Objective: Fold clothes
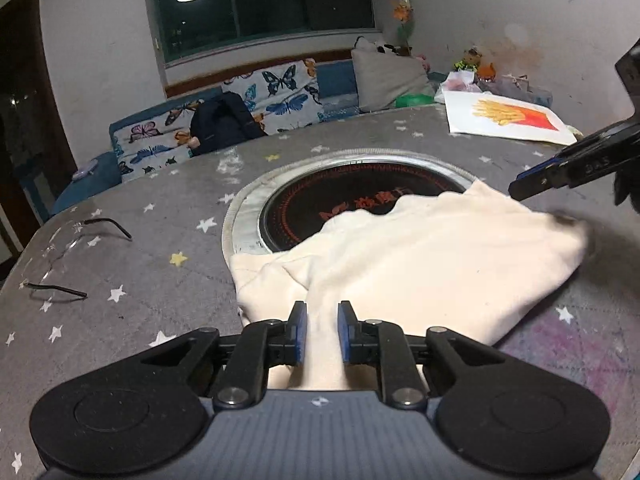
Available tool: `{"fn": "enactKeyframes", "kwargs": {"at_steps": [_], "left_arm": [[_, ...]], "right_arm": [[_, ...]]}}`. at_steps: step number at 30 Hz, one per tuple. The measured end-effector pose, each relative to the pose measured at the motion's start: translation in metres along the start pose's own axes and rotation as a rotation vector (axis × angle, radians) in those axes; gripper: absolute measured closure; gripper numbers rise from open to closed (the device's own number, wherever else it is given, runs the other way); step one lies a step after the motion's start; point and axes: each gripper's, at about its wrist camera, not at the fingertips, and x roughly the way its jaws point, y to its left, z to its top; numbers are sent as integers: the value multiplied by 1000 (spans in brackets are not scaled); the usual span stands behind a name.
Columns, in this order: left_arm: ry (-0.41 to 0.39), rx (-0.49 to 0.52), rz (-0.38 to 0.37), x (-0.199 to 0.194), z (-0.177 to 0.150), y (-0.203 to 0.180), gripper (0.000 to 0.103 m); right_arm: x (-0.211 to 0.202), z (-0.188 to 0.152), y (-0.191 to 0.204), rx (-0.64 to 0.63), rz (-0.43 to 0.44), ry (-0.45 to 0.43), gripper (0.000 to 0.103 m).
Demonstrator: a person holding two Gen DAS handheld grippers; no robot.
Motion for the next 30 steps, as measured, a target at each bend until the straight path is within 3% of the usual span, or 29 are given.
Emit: {"fn": "enactKeyframes", "kwargs": {"at_steps": [3,6,10,11,13,15,19,23,25,30], "left_arm": [[-39,7,5,-12,4,-10,87],[-62,24,-43,-18,6,-21,86],[-19,67,-63,-7,-2,-34,86],[-9,66,-67,-4,-4,-35,86],[3,65,-71,-2,-7,-36,86],[8,63,-74,-1,-9,-35,86],[14,62,-83,1,-11,-34,86],[7,44,-89,-2,-9,-30,86],[-13,11,-96,-10,-5,-20,86],[-31,-64,-8,-13,8,15,86]], "right_arm": [[9,-1,-2,-2,-3,18,76],[17,-2,4,-37,-2,26,77],[28,-4,6,-58,-29,35,78],[28,-5,7,-73,-32,34,80],[26,-6,10,-96,-36,31,95],[20,-3,11,-113,-50,6,99],[12,9,14,-155,-92,-45,99],[34,1,16,-192,-110,41,99],[31,2,15,-179,-108,24,95],[11,14,20,-170,-85,-31,90]]}}
